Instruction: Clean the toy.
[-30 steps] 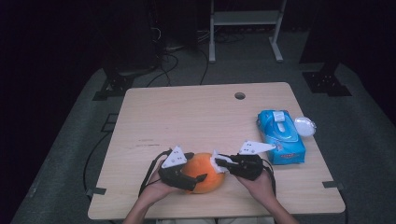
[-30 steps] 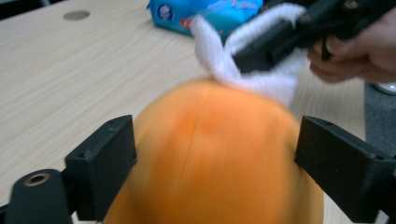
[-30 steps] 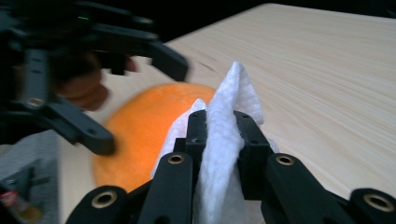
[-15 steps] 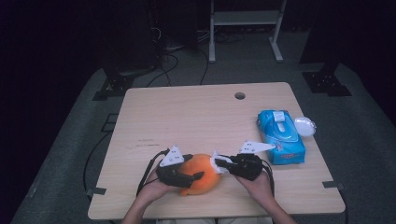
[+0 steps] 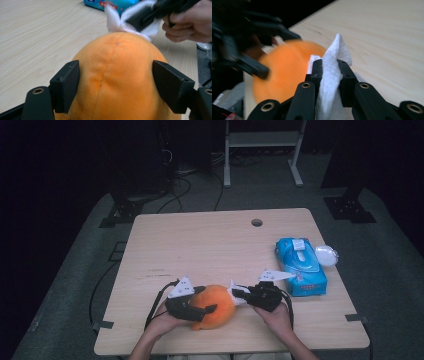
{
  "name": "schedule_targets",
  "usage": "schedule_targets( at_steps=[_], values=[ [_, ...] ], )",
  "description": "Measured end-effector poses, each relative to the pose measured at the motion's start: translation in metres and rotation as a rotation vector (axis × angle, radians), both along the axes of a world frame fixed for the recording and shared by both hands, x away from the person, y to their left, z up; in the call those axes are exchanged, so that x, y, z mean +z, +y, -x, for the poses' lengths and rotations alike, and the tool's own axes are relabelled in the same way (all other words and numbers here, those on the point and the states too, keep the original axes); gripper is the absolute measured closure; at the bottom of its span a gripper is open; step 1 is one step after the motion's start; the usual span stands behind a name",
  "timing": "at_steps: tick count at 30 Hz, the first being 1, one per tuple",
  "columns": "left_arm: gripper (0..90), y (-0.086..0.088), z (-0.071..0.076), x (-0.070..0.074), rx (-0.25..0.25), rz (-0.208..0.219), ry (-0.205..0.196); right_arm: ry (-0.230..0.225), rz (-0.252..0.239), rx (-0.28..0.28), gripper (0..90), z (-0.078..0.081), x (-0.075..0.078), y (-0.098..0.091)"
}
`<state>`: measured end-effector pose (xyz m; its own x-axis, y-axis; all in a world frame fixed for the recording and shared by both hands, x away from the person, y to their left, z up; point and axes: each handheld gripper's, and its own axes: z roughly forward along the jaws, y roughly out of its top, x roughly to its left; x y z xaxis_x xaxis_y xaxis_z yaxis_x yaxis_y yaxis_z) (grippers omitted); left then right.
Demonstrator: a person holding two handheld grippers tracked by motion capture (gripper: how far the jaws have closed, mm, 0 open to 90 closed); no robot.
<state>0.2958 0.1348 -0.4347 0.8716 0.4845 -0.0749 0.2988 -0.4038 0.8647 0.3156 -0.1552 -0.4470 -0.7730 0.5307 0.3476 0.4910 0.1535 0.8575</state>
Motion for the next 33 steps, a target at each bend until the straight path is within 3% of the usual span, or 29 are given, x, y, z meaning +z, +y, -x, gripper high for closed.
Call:
schedule_targets(
  at_steps=[4, 9, 12, 13, 15, 20, 24, 26, 29, 31, 33],
  values=[
    [24.3, -0.002, 0.001, 0.000, -0.010, -0.006, -0.004, -0.013, -0.038, 0.018, 76.9, 0.002, 0.007, 0.003],
    [19.2, -0.002, 0.002, 0.003, -0.025, -0.009, -0.011, 0.061, 0.017, -0.016, 77.0, -0.004, -0.011, -0.002],
    [8.8, 0.001, -0.002, 0.002, 0.014, -0.005, 0.013, 0.062, -0.003, -0.015, 77.0, -0.004, -0.007, -0.003],
    [7.1, 0.003, -0.004, 0.001, 0.016, 0.006, 0.040, 0.051, -0.010, -0.010, 77.0, -0.003, -0.004, -0.002],
    [11.5, 0.002, -0.004, -0.003, -0.002, 0.016, 0.054, 0.032, -0.036, 0.005, 77.0, -0.002, 0.003, -0.002],
    [32.9, -0.017, 0.006, 0.005, 0.029, -0.038, -0.071, 0.019, -0.061, 0.004, 76.9, 0.000, 0.010, -0.003],
    [36.0, -0.034, 0.012, 0.009, 0.073, -0.049, -0.194, -0.012, -0.097, 0.002, 76.9, 0.003, 0.022, -0.003],
    [35.6, -0.039, 0.013, 0.009, 0.091, -0.051, -0.229, -0.027, -0.094, -0.001, 76.9, 0.004, 0.025, -0.002],
    [30.2, -0.038, 0.012, 0.006, 0.050, -0.053, -0.177, -0.003, -0.067, -0.014, 76.9, 0.000, 0.017, -0.002],
    [22.5, -0.033, 0.011, 0.007, 0.034, -0.034, -0.136, 0.024, -0.066, -0.009, 77.0, -0.002, 0.009, -0.003],
    [16.4, -0.026, 0.007, 0.010, 0.050, 0.000, -0.103, 0.023, -0.049, 0.011, 77.0, 0.002, 0.006, 0.000]
  ],
)
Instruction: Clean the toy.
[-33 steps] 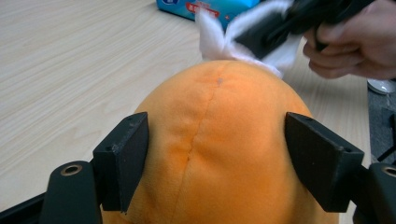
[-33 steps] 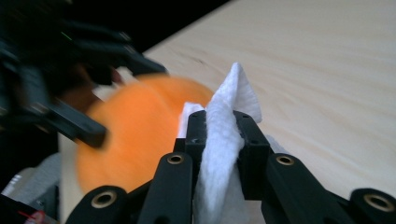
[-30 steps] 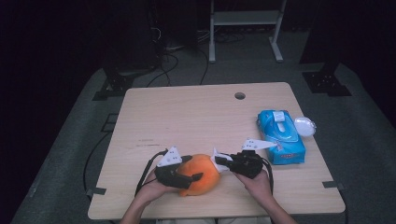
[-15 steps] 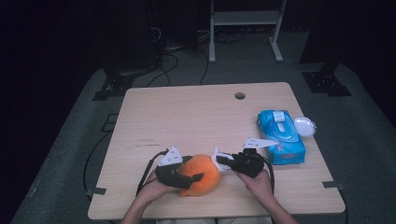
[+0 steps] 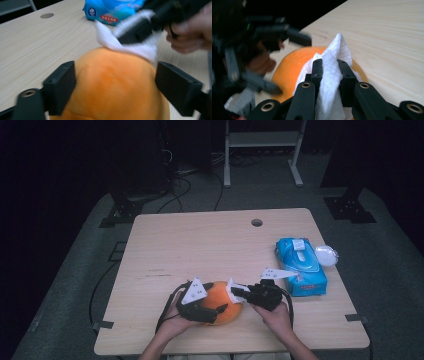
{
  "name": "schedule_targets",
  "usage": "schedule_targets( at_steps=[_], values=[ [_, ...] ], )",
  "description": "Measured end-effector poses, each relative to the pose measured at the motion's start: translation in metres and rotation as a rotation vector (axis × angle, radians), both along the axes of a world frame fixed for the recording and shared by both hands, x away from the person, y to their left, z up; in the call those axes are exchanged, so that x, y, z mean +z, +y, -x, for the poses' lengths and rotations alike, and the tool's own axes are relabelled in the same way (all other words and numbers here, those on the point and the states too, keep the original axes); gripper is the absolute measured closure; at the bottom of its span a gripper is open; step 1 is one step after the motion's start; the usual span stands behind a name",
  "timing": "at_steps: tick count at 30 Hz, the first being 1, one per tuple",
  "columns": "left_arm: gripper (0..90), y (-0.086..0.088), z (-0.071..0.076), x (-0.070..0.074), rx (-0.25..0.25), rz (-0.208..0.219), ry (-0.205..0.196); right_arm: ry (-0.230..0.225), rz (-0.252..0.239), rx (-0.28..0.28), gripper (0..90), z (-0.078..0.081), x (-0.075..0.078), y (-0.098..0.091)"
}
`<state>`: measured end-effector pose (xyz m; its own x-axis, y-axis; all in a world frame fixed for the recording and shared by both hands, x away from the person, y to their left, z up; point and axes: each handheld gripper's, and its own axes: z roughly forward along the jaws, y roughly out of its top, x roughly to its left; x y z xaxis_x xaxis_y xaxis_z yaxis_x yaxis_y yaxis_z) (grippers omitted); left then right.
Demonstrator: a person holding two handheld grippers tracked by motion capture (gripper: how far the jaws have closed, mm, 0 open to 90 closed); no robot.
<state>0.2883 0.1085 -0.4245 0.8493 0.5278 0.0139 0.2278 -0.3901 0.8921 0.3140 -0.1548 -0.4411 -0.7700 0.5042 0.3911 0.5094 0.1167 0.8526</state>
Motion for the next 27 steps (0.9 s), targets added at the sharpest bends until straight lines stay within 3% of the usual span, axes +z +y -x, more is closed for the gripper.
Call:
schedule_targets(
  at_steps=[3, 5, 7, 8, 13, 16, 20, 23, 27],
  values=[
    [7.9, 0.009, -0.006, -0.002, 0.005, -0.003, 0.056, -0.041, 0.040, 0.046, 77.1, 0.009, 0.005, 0.009],
    [9.8, 0.011, -0.007, -0.008, -0.013, -0.007, 0.076, -0.074, 0.060, 0.057, 77.0, 0.013, 0.009, 0.012],
    [20.6, 0.010, -0.004, -0.011, -0.026, -0.030, 0.047, -0.067, 0.055, 0.043, 77.0, 0.011, 0.008, 0.009],
    [22.8, 0.010, -0.003, -0.009, -0.027, -0.036, 0.051, -0.055, 0.047, 0.027, 77.0, 0.009, 0.005, 0.006],
    [24.5, 0.006, 0.001, -0.009, -0.039, -0.042, 0.028, -0.026, 0.089, -0.055, 77.1, -0.002, -0.006, -0.009],
    [23.4, 0.004, 0.004, -0.010, -0.047, -0.055, 0.010, -0.019, 0.089, -0.053, 77.1, -0.001, -0.006, -0.010],
    [23.2, 0.002, 0.007, -0.010, -0.052, -0.071, -0.012, -0.074, 0.053, -0.001, 77.0, 0.008, 0.009, -0.001],
    [22.9, 0.003, 0.008, -0.010, -0.064, -0.071, -0.016, -0.110, 0.080, 0.023, 77.1, 0.013, 0.015, 0.005],
    [22.4, 0.006, 0.008, -0.010, -0.073, -0.057, -0.004, -0.052, 0.094, -0.022, 77.1, 0.003, 0.000, -0.006]
  ],
)
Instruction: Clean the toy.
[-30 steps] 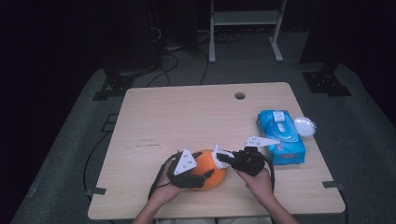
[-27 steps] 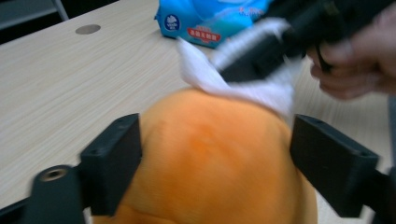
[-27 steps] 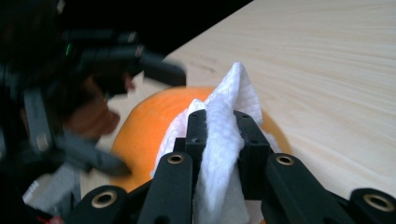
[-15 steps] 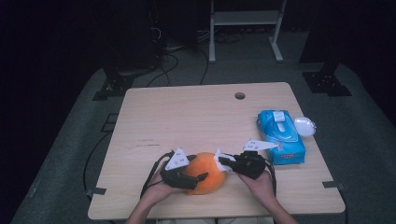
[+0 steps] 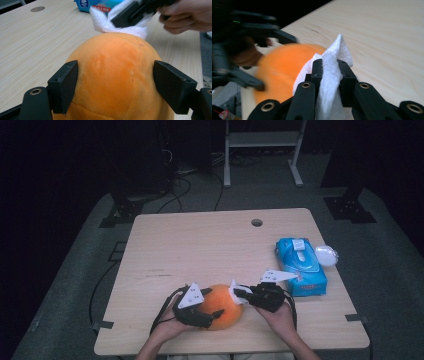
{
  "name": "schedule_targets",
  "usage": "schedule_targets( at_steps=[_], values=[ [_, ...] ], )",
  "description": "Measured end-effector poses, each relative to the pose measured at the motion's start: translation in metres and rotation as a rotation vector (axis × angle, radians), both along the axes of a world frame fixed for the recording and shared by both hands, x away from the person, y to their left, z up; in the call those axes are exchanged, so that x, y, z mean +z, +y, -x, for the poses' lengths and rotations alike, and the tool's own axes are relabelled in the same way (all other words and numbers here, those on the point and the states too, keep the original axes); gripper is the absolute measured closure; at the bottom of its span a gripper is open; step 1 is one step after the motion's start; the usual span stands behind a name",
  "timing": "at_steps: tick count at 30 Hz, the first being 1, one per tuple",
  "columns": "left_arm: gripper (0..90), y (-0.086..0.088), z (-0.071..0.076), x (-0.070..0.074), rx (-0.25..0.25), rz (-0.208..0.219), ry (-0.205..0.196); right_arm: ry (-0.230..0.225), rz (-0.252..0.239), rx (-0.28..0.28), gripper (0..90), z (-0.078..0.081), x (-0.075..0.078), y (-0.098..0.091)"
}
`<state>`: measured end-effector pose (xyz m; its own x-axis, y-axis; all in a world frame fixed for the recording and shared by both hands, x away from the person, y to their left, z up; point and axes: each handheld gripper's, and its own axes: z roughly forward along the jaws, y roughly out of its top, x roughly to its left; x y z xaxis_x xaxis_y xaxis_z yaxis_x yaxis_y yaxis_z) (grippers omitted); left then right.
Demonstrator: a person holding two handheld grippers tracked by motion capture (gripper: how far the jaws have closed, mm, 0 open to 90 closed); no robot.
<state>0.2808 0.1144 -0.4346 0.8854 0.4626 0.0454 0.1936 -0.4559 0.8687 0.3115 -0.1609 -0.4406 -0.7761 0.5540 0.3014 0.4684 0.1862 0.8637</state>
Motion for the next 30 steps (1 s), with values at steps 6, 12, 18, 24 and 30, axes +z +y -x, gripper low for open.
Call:
schedule_targets(
  at_steps=[6, 12, 18, 24, 30],
  values=[
    [21.6, 0.000, -0.001, -0.002, 0.004, 0.006, 0.002, 0.033, -0.039, -0.003, 77.0, 0.000, -0.002, -0.002],
    [19.8, -0.002, 0.000, -0.001, -0.006, -0.008, -0.015, -0.051, -0.015, 0.073, 77.1, 0.016, 0.016, 0.016],
    [8.5, 0.010, -0.011, 0.003, 0.040, 0.028, 0.064, -0.007, -0.017, 0.042, 77.1, 0.005, 0.002, 0.003],
    [23.4, 0.003, -0.008, 0.002, 0.068, -0.005, 0.034, -0.029, -0.036, 0.048, 77.0, 0.009, 0.009, 0.009],
    [27.6, -0.019, 0.006, 0.014, 0.068, -0.017, -0.062, -0.110, -0.007, 0.083, 77.1, 0.019, 0.025, 0.021]
  ],
)
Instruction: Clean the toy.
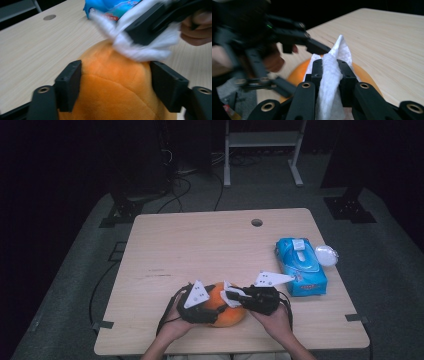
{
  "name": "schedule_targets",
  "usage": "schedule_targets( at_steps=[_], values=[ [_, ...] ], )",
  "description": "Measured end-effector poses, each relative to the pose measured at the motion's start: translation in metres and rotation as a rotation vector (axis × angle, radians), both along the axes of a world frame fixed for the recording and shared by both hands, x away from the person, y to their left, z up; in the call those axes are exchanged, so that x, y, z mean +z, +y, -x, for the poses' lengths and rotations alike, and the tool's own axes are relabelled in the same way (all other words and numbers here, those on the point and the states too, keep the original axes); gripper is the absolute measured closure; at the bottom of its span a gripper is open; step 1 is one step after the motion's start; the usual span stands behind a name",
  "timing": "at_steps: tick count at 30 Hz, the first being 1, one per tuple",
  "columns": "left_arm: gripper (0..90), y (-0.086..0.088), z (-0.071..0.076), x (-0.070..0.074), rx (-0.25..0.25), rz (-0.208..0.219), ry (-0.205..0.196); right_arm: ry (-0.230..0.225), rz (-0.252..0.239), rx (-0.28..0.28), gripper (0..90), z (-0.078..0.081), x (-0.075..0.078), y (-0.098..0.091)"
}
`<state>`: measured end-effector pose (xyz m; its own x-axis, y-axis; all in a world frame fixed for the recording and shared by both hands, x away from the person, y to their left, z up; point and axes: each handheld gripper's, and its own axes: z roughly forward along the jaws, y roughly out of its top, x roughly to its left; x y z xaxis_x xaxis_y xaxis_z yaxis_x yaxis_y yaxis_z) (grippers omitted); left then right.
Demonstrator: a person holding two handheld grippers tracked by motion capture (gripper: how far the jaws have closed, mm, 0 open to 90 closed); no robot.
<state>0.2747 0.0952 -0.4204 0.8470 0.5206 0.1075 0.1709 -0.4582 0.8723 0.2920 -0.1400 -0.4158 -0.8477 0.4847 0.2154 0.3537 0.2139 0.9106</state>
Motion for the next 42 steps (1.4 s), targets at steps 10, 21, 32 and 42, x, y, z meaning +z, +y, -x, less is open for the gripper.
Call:
schedule_targets(
  at_steps=[10, 21, 32, 42],
  values=[
    [17.1, 0.016, -0.015, -0.009, -0.003, 0.054, 0.128, 0.027, 0.022, -0.051, 77.1, -0.008, -0.012, -0.010],
    [9.6, 0.018, -0.014, -0.004, -0.025, 0.069, 0.129, -0.004, 0.046, -0.056, 77.2, -0.007, -0.008, -0.011],
    [13.4, 0.011, -0.007, -0.004, -0.070, 0.038, 0.102, 0.013, 0.039, -0.085, 77.1, -0.015, -0.012, -0.021],
    [13.5, 0.001, -0.001, -0.006, -0.079, -0.009, 0.094, -0.011, 0.023, -0.048, 77.1, -0.006, -0.002, -0.015]
  ],
)
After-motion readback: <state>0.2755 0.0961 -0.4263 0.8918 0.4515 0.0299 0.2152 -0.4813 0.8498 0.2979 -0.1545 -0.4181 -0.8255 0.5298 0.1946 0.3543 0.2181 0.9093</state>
